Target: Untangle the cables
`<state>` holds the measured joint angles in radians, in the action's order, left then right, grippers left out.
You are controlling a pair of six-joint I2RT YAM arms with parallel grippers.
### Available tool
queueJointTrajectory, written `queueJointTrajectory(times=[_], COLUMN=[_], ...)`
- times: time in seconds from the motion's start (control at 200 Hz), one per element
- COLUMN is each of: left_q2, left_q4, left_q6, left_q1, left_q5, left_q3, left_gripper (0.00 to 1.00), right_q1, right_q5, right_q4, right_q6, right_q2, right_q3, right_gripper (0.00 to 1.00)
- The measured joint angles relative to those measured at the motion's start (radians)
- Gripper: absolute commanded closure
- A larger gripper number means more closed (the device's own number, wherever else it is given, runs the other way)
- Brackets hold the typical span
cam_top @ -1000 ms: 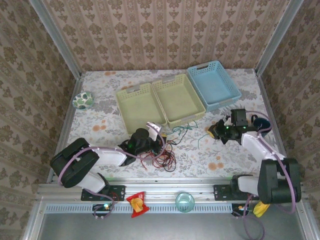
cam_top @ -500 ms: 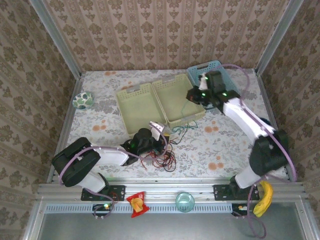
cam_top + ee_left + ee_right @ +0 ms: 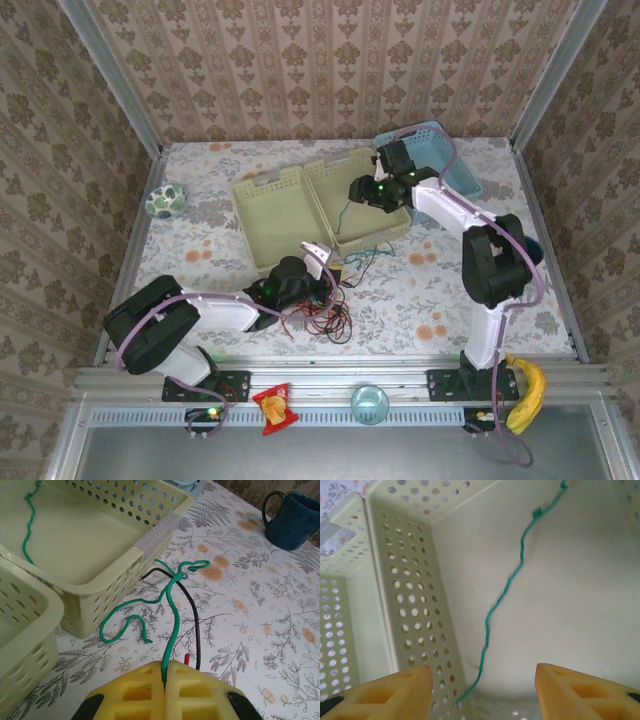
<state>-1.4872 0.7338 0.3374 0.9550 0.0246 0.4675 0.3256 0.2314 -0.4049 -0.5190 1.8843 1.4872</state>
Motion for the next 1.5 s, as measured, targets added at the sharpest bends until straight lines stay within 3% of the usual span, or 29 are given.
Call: queueJointTrajectory(times=[0.165,0.33,0.565,0.825,0.865,0.985,1.07,1.145,1.19,1.205,1.22,1.33,1.5], left_q2=[0.014,0.015,0.015,0.013,0.01,-0.007,-0.021,-0.029,-0.031,-0.032,-0.032,-0.032,-0.006], left_q4=[0.0,0.001,0.02,0.04,0.044,0.066,0.079,0.082,0.083,0.083,0.083,0.087,0.061], left_q6=[-0.001,-0.001,-0.017,-0.024,-0.024,-0.024,-0.024,-0.023,-0.02,-0.015,-0.014,-0.002,0.004], left_q1=[0.0,0.0,0.0,0.014,0.016,0.02,0.02,0.02,0.019,0.019,0.019,0.014,-0.001], left_q5=[-0.003,0.001,0.024,0.051,0.055,0.066,0.078,0.08,0.08,0.081,0.08,0.082,0.071], left_q3=[0.0,0.008,0.03,0.059,0.066,0.08,0.083,0.083,0.083,0.083,0.083,0.077,0.031], left_gripper=[1.0,1.0,1.0,1.0,1.0,1.0,1.0,0.82,0.64,0.54,0.5,0.44,0.43], right_q1=[-0.008,0.002,0.022,0.021,0.021,0.021,0.021,0.021,0.019,0.016,0.016,-0.005,-0.039], right_q5=[0.0,0.106,0.28,0.356,0.365,0.388,0.393,0.395,0.395,0.394,0.394,0.37,0.261], right_q4=[0.024,0.063,0.085,0.193,0.216,0.288,0.335,0.354,0.364,0.369,0.374,0.386,0.345], right_q6=[-0.006,-0.033,-0.101,-0.186,-0.198,-0.247,-0.285,-0.315,-0.327,-0.332,-0.336,-0.353,-0.323], right_q2=[-0.225,-0.378,-0.406,-0.406,-0.406,-0.397,-0.382,-0.376,-0.376,-0.376,-0.377,-0.403,-0.509], right_q3=[-0.165,-0.343,-0.539,-0.589,-0.59,-0.591,-0.593,-0.594,-0.594,-0.594,-0.595,-0.603,-0.609], right_gripper=[0.43,0.42,0.44,0.47,0.52,0.87,0.99,1.0,1.0,1.0,1.0,1.0,1.0])
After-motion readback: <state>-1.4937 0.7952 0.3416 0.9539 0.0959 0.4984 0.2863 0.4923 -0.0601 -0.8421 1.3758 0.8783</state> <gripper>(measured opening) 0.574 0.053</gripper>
